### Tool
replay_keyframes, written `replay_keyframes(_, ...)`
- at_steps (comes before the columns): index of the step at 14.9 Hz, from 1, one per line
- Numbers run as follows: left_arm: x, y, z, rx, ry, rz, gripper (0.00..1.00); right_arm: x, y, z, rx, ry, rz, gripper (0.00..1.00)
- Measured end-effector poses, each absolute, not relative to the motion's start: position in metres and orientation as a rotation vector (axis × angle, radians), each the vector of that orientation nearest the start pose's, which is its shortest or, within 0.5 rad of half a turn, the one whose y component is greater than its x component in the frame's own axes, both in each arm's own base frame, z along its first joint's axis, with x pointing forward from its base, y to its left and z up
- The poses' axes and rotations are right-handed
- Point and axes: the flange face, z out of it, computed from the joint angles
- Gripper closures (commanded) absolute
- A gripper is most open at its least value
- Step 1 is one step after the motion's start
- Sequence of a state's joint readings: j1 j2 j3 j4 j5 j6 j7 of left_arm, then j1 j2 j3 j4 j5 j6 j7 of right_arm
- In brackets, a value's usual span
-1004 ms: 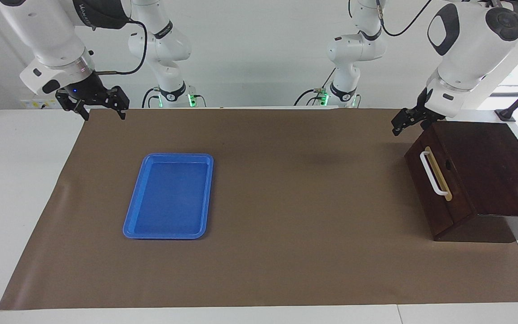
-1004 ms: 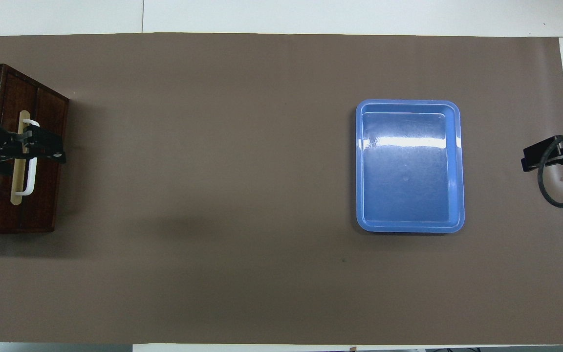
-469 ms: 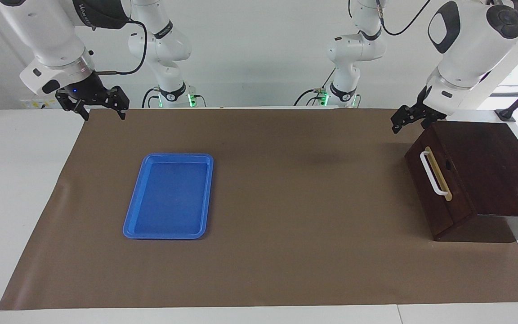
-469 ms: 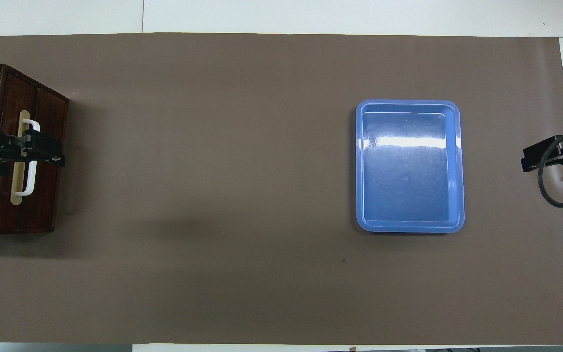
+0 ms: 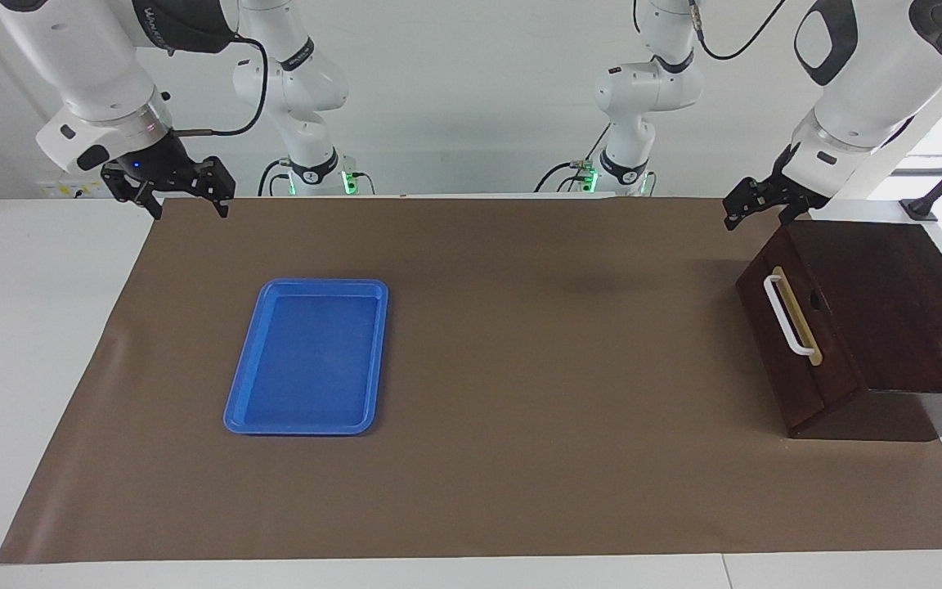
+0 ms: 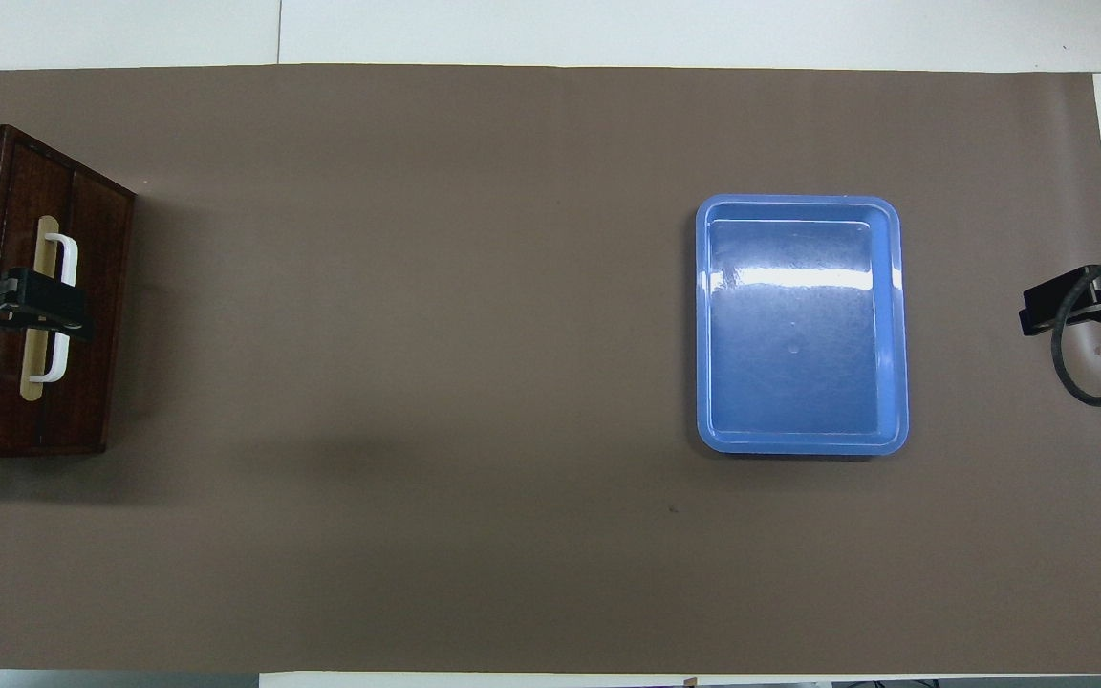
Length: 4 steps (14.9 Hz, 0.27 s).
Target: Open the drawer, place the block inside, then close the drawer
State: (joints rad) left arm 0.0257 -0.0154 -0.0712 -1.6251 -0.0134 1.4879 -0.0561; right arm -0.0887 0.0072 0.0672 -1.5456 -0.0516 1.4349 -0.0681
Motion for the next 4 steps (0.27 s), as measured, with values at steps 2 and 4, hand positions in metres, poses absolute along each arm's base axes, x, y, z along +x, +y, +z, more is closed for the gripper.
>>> replay_keyframes(2,0.5378,-0.0295,0.6016,-3.142,0.005,0.189,0.0,0.5417,-0.0179,0.6214,-3.181,-0.068,0.191,0.0)
replay_keyframes(4,0.5377,-0.0315,0.6015,-3.142,0.018,0.189,0.0,0.5417,-0.018,0.6214,-3.181,-0.068,0.191,0.0)
